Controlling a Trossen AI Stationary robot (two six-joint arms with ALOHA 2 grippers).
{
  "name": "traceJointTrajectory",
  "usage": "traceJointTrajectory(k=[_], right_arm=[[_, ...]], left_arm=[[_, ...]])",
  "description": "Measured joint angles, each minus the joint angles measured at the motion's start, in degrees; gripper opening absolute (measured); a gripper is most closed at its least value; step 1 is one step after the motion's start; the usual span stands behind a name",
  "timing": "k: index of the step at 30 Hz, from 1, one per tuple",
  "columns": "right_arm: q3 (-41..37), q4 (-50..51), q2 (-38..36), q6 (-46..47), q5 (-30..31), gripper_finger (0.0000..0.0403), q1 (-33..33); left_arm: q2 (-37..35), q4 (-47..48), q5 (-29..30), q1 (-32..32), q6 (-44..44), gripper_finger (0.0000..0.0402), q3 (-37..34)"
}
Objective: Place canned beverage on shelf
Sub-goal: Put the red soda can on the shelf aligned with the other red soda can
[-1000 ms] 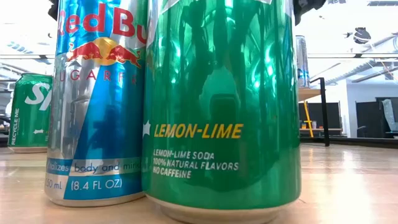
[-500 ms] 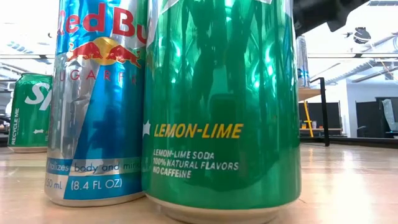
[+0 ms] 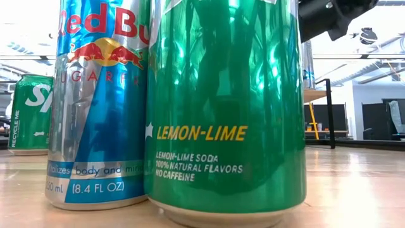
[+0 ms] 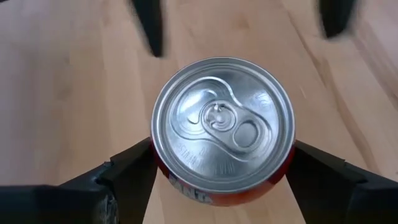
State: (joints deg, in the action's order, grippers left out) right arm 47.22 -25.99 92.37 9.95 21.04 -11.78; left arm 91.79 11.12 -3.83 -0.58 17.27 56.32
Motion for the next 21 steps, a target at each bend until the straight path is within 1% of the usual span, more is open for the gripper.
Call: traceJointTrajectory(k=[4,7,8,11,14,18,21], right_arm=[[0.0,-6.3,2.8,-2.0,-0.2,0.0325,1.4],[0.0,-7.5,4.1,-1.4,-0.3,0.0338,3.2],[0.0,-7.5,4.2,-1.0,-0.8,0.0342,3.9],[0.0,-6.9,4.2,0.2,-4.9,0.0348,5.8],[0.0,-6.7,4.2,0.9,-8.9,0.0349,6.9],[0.0,-5.1,4.2,1.3,-12.3,0.0338,7.6],[0.0,-4.1,4.2,1.3,-12.4,0.0329,7.6]], left_arm=[[-1.5,1.5,0.9,0.0,-0.4,0.0314,0.0],[-2.0,1.7,0.9,0.0,-0.4,0.0315,0.0],[-2.0,1.6,0.9,0.0,-0.5,0.0315,0.0],[-1.5,1.4,1.0,0.0,-0.5,0.0315,0.0],[-1.0,1.5,1.0,0.0,-0.9,0.0315,0.0],[-1.0,0.6,0.9,0.0,-2.4,0.0315,-0.1],[-1.0,0.1,1.0,0.0,-4.3,0.0315,-0.1]])
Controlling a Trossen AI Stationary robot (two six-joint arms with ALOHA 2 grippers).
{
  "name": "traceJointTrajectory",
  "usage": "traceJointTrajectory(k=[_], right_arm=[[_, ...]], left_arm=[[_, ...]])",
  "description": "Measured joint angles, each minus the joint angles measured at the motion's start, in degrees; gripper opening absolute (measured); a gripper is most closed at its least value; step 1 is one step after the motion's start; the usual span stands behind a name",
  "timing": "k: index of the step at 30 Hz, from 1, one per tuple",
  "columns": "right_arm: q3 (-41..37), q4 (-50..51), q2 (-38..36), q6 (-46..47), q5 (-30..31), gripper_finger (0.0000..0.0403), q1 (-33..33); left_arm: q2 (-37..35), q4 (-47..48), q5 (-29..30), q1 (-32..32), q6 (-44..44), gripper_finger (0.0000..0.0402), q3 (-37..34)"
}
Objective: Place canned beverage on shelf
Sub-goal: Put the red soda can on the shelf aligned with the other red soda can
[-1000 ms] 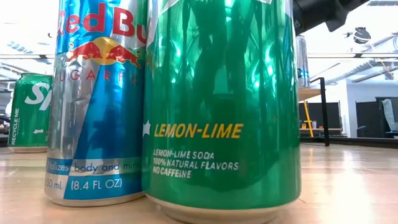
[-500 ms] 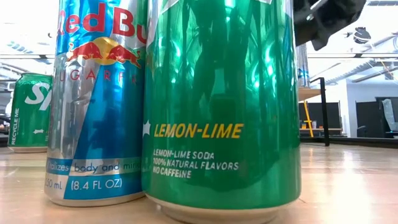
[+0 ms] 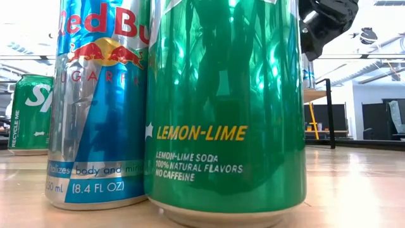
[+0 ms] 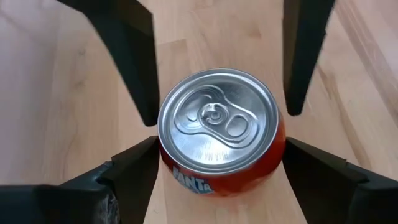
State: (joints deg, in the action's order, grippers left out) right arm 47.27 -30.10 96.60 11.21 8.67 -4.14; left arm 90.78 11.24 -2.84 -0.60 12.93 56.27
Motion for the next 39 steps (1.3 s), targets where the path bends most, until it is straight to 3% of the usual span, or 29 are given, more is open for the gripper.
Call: traceJointTrajectory(k=[7,12,18,26,33,37,39], right_arm=[[0.0,-0.1,0.1,-0.1,0.0,0.0325,0.4],[0.1,-6.3,4.5,0.3,0.0,0.0325,1.2],[1.9,-6.8,7.3,1.7,-1.3,0.0323,1.6],[2.1,-4.6,5.8,2.5,-1.2,0.0273,1.6],[1.9,5.5,-0.5,3.1,0.1,0.0273,1.5],[1.9,11.5,-8.7,3.0,1.2,0.0273,1.5],[2.0,14.9,-14.0,2.5,4.6,0.0273,1.5]], left_arm=[[-0.1,0.0,2.0,0.0,-0.6,0.0316,0.0],[-0.1,0.4,3.8,-0.1,-0.5,0.0316,0.0],[-0.3,2.3,3.6,0.0,-0.2,0.0316,0.0],[-3.0,5.6,4.6,0.0,-1.3,0.0316,0.0],[-10.5,9.7,12.2,-0.1,-3.9,0.0316,0.1],[-14.4,10.8,14.0,-0.1,-5.4,0.0316,0.0],[-15.7,11.3,14.2,-0.1,-6.3,0.0316,0.0]])
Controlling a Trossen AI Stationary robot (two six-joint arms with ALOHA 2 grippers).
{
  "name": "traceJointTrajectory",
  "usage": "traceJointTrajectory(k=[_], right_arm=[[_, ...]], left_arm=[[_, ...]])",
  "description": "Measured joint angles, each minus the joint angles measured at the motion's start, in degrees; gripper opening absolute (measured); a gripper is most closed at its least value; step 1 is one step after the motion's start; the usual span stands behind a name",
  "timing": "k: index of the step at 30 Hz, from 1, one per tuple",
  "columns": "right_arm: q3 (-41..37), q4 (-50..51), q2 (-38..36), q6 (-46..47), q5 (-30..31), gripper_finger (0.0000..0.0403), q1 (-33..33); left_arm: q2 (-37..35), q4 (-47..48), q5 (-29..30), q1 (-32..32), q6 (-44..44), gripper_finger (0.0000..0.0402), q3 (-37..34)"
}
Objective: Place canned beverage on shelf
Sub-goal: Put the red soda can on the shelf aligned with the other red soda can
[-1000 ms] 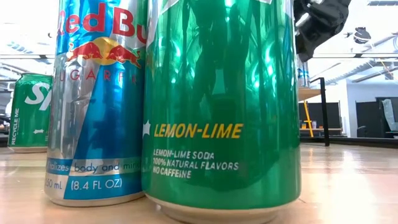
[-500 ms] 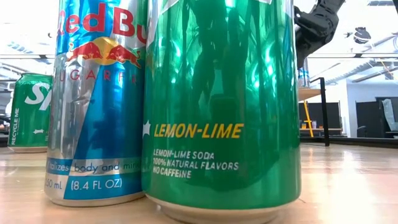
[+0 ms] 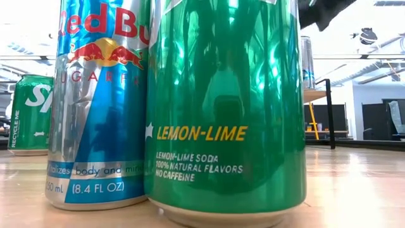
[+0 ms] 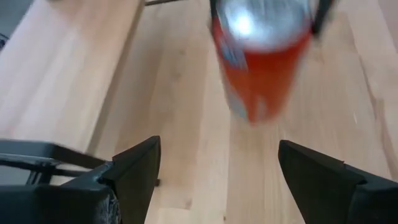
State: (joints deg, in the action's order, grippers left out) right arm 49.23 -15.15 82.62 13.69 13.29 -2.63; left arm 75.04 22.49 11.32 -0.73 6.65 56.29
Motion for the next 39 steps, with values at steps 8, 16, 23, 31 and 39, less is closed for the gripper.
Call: traceJointTrajectory(k=[8,16,23,31,39], right_arm=[[0.0,19.5,-18.6,1.9,18.7,0.0273,-0.1],[0.0,29.3,-24.3,5.7,30.2,0.0273,0.0],[0.0,34.2,-24.4,9.9,36.6,0.0273,2.5],[0.0,33.6,-24.4,9.4,35.9,0.0276,8.3],[0.2,32.2,-24.4,9.2,30.2,0.0277,11.5]], left_arm=[[-0.8,-2.4,1.5,0.0,-0.4,0.0316,-3.4],[-0.8,-4.8,4.1,-0.3,-0.4,0.0316,-6.0],[-0.8,-6.5,4.2,-0.3,0.0,0.0316,-6.0],[-0.8,-7.1,4.2,-0.3,0.1,0.0316,-6.0],[-0.8,-7.0,4.2,-0.3,0.2,0.0316,-6.0]])
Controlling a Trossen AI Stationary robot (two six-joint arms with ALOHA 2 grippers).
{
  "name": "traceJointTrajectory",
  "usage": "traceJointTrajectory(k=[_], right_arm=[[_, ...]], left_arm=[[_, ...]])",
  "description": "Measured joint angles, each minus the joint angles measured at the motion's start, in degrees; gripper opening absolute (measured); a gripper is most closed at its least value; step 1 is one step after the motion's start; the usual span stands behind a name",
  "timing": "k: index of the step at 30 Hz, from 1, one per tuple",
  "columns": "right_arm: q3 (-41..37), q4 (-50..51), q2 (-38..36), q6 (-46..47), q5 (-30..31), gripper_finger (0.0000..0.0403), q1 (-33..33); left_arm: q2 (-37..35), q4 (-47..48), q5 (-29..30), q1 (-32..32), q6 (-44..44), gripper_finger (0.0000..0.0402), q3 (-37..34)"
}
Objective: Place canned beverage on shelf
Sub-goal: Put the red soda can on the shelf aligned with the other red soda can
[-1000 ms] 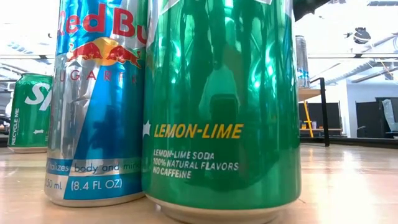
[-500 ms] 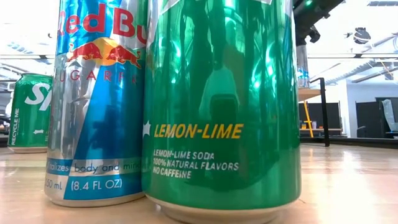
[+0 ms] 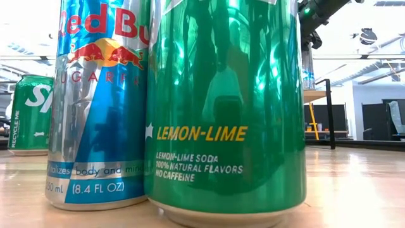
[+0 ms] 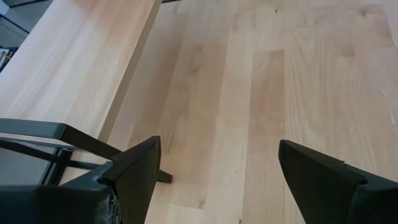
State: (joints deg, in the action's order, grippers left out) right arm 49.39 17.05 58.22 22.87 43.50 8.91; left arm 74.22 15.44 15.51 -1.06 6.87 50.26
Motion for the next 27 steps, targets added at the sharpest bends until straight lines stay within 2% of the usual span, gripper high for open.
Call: traceJointTrajectory(k=[7,15,21,27], right_arm=[[0.0,-1.0,0.8,1.4,-0.7,0.0277,0.9],[0.1,-5.4,5.8,0.9,-1.3,0.0278,1.4],[0.1,-5.1,5.4,0.9,-1.7,0.0280,2.0],[-0.1,-5.6,3.7,-1.1,-2.0,0.0325,2.0]], left_arm=[[0.0,0.0,0.0,0.0,0.0,0.0316,0.0],[0.0,0.3,0.0,-0.5,-0.1,0.0316,0.0],[0.0,0.6,0.0,-0.5,-0.1,0.0316,0.0],[0.0,0.6,0.0,-0.5,-0.1,0.0316,0.0]])
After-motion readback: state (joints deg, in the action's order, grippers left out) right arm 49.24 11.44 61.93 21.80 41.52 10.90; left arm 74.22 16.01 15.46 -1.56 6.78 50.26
